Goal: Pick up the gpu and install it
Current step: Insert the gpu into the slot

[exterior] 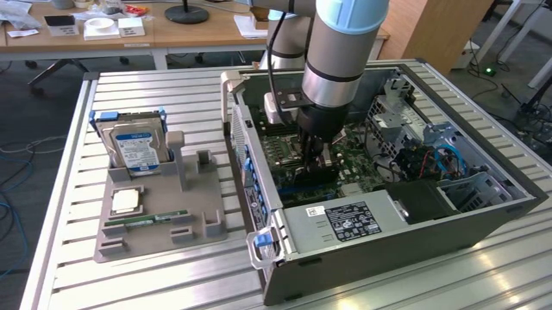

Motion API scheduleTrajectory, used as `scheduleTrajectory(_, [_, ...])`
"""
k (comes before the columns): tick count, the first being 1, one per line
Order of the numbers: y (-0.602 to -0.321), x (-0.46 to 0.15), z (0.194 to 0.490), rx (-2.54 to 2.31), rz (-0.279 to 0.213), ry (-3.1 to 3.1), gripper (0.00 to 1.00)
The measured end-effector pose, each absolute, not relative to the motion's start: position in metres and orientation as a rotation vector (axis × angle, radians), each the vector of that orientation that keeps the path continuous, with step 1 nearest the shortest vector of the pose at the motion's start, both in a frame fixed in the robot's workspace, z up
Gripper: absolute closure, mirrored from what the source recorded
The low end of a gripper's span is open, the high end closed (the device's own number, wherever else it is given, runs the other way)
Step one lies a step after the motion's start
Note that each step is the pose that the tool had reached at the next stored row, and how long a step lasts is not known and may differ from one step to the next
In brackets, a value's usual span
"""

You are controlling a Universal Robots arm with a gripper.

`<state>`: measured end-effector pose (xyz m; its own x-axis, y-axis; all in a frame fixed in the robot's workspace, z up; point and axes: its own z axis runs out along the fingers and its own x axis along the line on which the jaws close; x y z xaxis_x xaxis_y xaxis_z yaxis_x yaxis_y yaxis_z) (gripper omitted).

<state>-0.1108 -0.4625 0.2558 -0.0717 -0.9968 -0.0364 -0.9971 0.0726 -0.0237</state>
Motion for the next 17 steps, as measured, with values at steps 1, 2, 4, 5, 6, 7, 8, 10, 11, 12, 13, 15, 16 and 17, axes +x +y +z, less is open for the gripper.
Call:
scheduleTrajectory(1, [-0.4625, -0.1108, 0.2558, -2.111, 0.012, 2.269, 0.74])
scheduleTrajectory(2, [-0.4625, -0.1108, 0.2558, -2.111, 0.012, 2.269, 0.74])
scheduleTrajectory(4, [-0.4622, -0.111, 0.2549, -2.108, 0.014, 2.268, 0.73])
scheduleTrajectory(5, [-0.4622, -0.111, 0.2549, -2.109, 0.013, 2.268, 0.73])
scheduleTrajectory(6, [-0.4623, -0.111, 0.2552, -2.109, 0.012, 2.268, 0.67])
scheduleTrajectory(7, [-0.4625, -0.1109, 0.2557, -2.11, 0.012, 2.269, 0.61])
scheduleTrajectory(8, [-0.4625, -0.1109, 0.2557, -2.11, 0.012, 2.269, 0.61])
scheduleTrajectory(10, [-0.4625, -0.1108, 0.2557, -2.11, 0.012, 2.269, 0.55])
scheduleTrajectory(11, [-0.4625, -0.1108, 0.2557, -2.111, 0.012, 2.269, 0.55])
scheduleTrajectory(12, [-0.4625, -0.1108, 0.2557, -2.11, 0.012, 2.269, 0.55])
scheduleTrajectory(13, [-0.4625, -0.1108, 0.2556, -2.11, 0.012, 2.269, 0.55])
scheduleTrajectory(15, [-0.4625, -0.1109, 0.2546, -2.11, 0.012, 2.269, 0.55])
scheduleTrajectory(16, [-0.4626, -0.1109, 0.2544, -2.111, 0.012, 2.269, 0.55])
scheduleTrajectory(17, [-0.4626, -0.1109, 0.2544, -2.111, 0.012, 2.269, 0.55])
